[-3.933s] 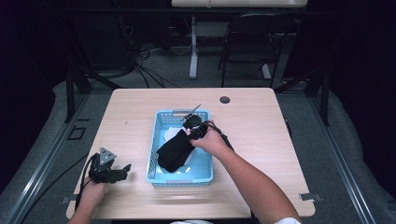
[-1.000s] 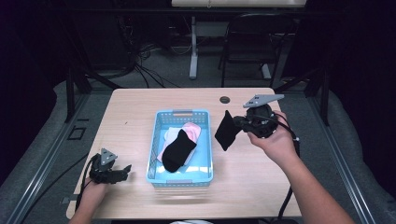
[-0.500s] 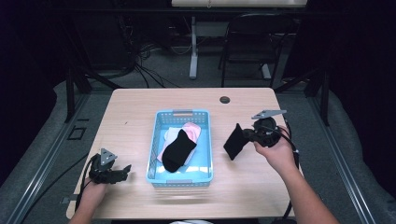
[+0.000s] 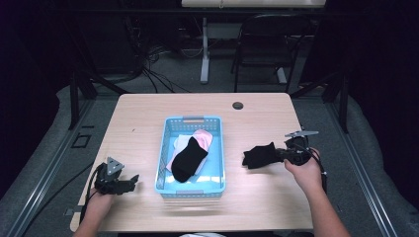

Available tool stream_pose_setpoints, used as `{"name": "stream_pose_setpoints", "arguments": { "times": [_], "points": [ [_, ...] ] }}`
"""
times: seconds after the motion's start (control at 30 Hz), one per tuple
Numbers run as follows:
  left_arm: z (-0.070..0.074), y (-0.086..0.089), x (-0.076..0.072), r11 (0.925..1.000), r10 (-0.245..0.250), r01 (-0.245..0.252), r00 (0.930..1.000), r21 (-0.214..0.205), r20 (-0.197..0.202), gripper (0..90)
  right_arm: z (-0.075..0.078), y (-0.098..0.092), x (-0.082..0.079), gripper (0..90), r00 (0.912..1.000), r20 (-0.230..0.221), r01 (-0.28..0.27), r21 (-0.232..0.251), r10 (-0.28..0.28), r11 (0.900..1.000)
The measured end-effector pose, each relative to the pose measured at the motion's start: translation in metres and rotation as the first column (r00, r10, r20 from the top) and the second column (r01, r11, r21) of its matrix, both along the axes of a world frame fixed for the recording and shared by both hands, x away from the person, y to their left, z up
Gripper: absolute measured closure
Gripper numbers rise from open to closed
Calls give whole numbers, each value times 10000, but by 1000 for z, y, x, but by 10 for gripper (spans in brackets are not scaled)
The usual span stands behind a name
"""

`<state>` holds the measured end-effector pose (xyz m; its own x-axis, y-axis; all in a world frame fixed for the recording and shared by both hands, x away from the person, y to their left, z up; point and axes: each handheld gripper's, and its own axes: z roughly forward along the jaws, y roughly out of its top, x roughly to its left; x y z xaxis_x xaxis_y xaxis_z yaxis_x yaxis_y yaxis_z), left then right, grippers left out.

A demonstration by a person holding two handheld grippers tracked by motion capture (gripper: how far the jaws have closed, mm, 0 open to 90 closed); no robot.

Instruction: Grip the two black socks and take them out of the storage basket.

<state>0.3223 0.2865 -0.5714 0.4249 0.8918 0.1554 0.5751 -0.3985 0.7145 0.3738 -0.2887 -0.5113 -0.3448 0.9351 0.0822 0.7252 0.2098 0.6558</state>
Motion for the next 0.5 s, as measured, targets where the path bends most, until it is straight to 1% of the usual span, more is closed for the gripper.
{"name": "stream_pose_setpoints", "arguments": {
  "times": [0.07, 0.13, 0.17, 0.2, 0.23, 0.3, 0.33, 0.43, 0.5],
  "points": [
    [0, 0, 0, 10000, 13, -13, 10000, -29, -12, 155, -5, -2, 0, 847, 9999, -93, 129, 95, -128, 9999],
    [-1, 0, 0, 10000, 12, -12, 10000, -9, -22, 155, -6, -3, 0, 801, 9998, -41, 177, 88, -177, 9998],
    [-1, 0, 0, 10000, 12, -12, 10000, -9, -23, 155, -6, -2, 0, 760, 9998, 44, 207, 97, -208, 9997],
    [-1, 0, 1, 10000, 11, -11, 10000, -9, -16, 156, -4, -2, 0, 736, 9998, 76, 169, 176, -170, 9997],
    [-1, 0, 0, 10000, 20, -20, 10000, -17, -12, 155, -4, -2, 0, 716, 9997, 222, 137, 167, -141, 9998],
    [0, 0, 0, 10000, 18, -19, 10000, -36, -8, 155, -1, -1, 1, 685, 9995, 305, 73, 89, -76, 9999],
    [0, 0, 0, 10000, 0, 0, 10000, -12, -1, 155, 1, 0, 1, 676, 9994, 353, 26, 128, -31, 9999],
    [0, 0, 0, 10000, 19, -19, 10000, -36, -5, 155, 4, 4, 2, 649, 9992, 395, -77, 118, 72, 9999],
    [-1, 0, 0, 10000, 12, -12, 10000, -26, -16, 155, 7, 8, 3, 628, 9990, 365, -275, 76, 272, 9996]
  ]
}}
